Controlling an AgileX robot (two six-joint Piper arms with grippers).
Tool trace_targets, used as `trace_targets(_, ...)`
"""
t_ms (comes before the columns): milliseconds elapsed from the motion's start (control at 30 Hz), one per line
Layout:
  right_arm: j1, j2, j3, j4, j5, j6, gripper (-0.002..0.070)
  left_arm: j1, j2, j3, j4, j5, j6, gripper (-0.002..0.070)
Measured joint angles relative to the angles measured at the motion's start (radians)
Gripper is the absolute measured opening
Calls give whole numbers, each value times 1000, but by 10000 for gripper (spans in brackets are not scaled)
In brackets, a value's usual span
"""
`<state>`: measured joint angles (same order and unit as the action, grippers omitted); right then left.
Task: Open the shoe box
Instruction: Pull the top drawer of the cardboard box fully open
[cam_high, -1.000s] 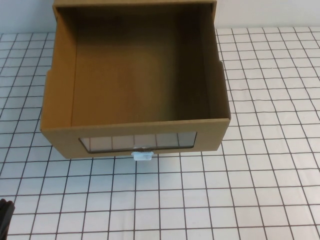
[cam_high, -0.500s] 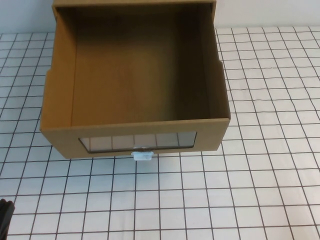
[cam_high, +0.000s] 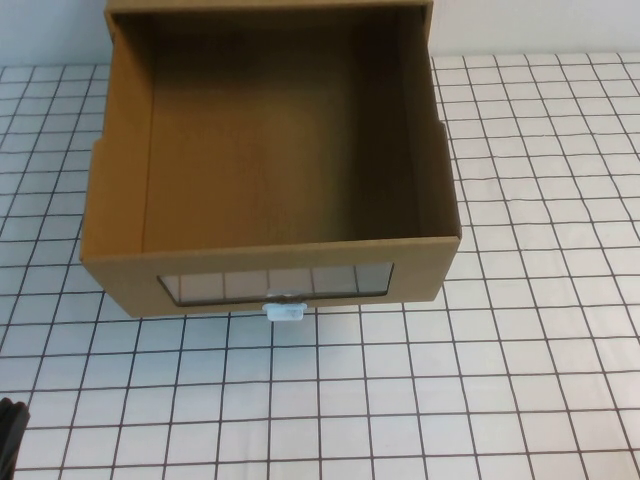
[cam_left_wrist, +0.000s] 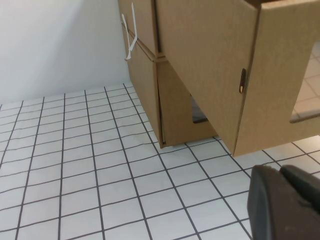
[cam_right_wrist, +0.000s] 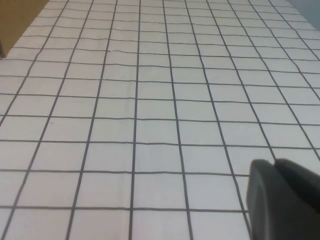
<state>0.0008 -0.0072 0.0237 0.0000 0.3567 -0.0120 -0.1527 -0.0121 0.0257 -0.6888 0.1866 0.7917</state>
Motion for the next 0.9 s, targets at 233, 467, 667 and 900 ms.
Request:
trace_targets(233, 0, 0, 0, 0, 0, -4, -13, 0, 0, 0, 0, 0, 0, -2)
trace_targets(467, 0, 0, 0, 0, 0, -4, -13, 0, 0, 0, 0, 0, 0, -2)
trace_targets(667, 0, 0, 0, 0, 0, -4, -13, 0, 0, 0, 0, 0, 0, -2)
trace_targets(900, 0, 0, 0, 0, 0, -7, -13, 2, 0, 0, 256, -35, -218, -2)
